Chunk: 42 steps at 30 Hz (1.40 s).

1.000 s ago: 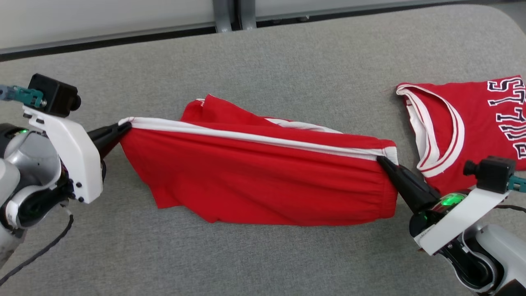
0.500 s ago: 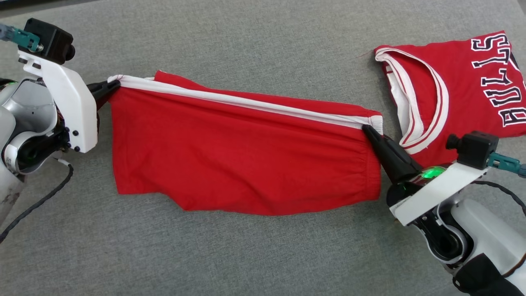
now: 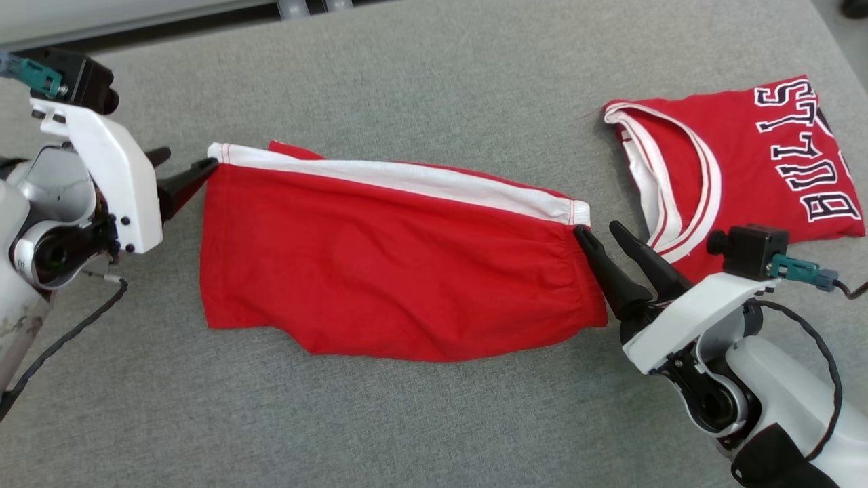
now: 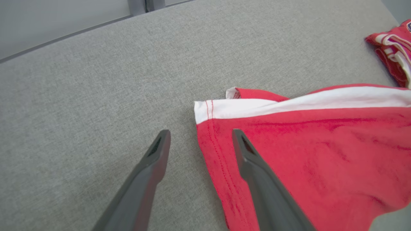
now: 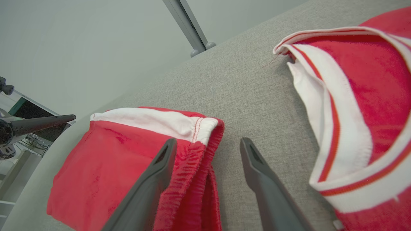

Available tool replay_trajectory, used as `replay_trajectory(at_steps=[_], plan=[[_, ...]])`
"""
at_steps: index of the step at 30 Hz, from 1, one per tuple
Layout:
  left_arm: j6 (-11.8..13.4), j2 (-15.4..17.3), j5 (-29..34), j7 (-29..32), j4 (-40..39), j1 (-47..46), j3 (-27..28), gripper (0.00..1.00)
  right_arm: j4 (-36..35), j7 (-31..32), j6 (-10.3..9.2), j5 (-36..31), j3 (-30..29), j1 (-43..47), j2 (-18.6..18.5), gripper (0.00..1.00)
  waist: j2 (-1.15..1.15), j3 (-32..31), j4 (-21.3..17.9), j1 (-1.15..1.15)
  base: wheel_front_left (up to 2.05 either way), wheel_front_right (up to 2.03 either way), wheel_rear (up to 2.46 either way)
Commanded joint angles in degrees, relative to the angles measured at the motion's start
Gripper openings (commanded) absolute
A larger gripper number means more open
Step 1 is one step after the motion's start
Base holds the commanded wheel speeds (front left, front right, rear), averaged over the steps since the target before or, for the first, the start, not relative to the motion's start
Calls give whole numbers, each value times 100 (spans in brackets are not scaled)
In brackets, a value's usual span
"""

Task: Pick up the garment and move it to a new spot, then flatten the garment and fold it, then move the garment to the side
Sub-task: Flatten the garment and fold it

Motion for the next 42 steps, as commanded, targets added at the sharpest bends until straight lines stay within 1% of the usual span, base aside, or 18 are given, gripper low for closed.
replay_trajectory(at_steps=[1, 3, 7, 12, 14, 16, 21, 23, 25, 26, 27, 28, 30, 33, 36, 42], plan=[[-29, 64, -189, 140, 23, 150, -25, 100, -87, -20, 12, -78, -43, 87, -81, 100, 0, -182, 2, 0, 0, 0, 0], [-30, 88, -299, 245, -10, 210, -50, 100, -149, -55, 12, -88, -76, 126, -100, 100, 0, -225, -9, 0, 0, 0, 0], [-33, 284, -732, 703, -171, 461, -101, 100, -483, -229, 12, -114, -285, 302, -201, 100, 0, -277, -99, 0, 0, 0, 0], [-34, 516, -1067, 971, -143, 619, -12, 100, -903, -319, 12, -211, -574, 486, -282, 100, 0, -87, -302, 0, 0, 0, 0], [-34, 530, -1214, 1051, -104, 665, 50, 100, -1024, -337, 12, -251, -681, 560, -292, 100, 0, 11, -392, 0, 0, 0, 0], [-34, 514, -1453, 1255, -161, 744, 60, 100, -1096, -339, 12, -293, -787, 629, -288, 100, 0, 87, -468, 0, 0, 0, 0], [-34, 579, -2015, 1831, -672, 822, 96, 100, -1211, -333, 12, -356, -1004, 812, -241, 100, 0, 181, -570, 0, 0, 0, 0], [-22, 632, -2080, 1927, -856, 794, 96, 100, -1241, -304, 12, -387, -1055, 863, -209, 100, 0, 201, -590, 0, 0, 0, 0], [-21, 666, -1987, 1852, -921, 740, 105, 100, -1266, -282, 12, -415, -1089, 888, -172, 100, 0, 225, -607, 0, 0, 0, 0], [-19, 684, -1931, 1822, -893, 724, 90, 67, -1276, -269, 12, -426, -1106, 894, -152, 100, 0, 233, -612, 0, 0, 0, 0], [-16, 696, -1861, 1803, -862, 703, 70, 40, -1285, -247, 12, -443, -1120, 899, -129, 100, 0, 238, -616, 0, 0, 0, 0], [-15, 702, -1815, 1745, -817, 685, 71, 1, -1294, -233, 12, -458, -1133, 902, -109, 100, 0, 237, -614, 0, 0, 0, 0], [-16, 665, -1799, 1705, -762, 697, 72, 0, -1290, -228, 12, -480, -1172, 928, -83, 100, 0, 192, -582, 0, 0, 0, 0], [-21, 563, -1958, 1675, -734, 783, 116, 0, -1260, -181, 12, -509, -1222, 989, -79, 100, 0, 24, -464, 0, 0, 0, 0], [-21, 515, -2114, 1717, -748, 892, 135, 0, -1249, -118, 12, -540, -1262, 1048, -105, 100, 0, -198, -279, 0, 0, 0, 0], [-21, 480, -2267, 1617, -894, 1213, 139, 0, -1232, 56, 12, -602, -1360, 1184, -148, 100, 0, -642, 162, 0, 0, 0, 0]])
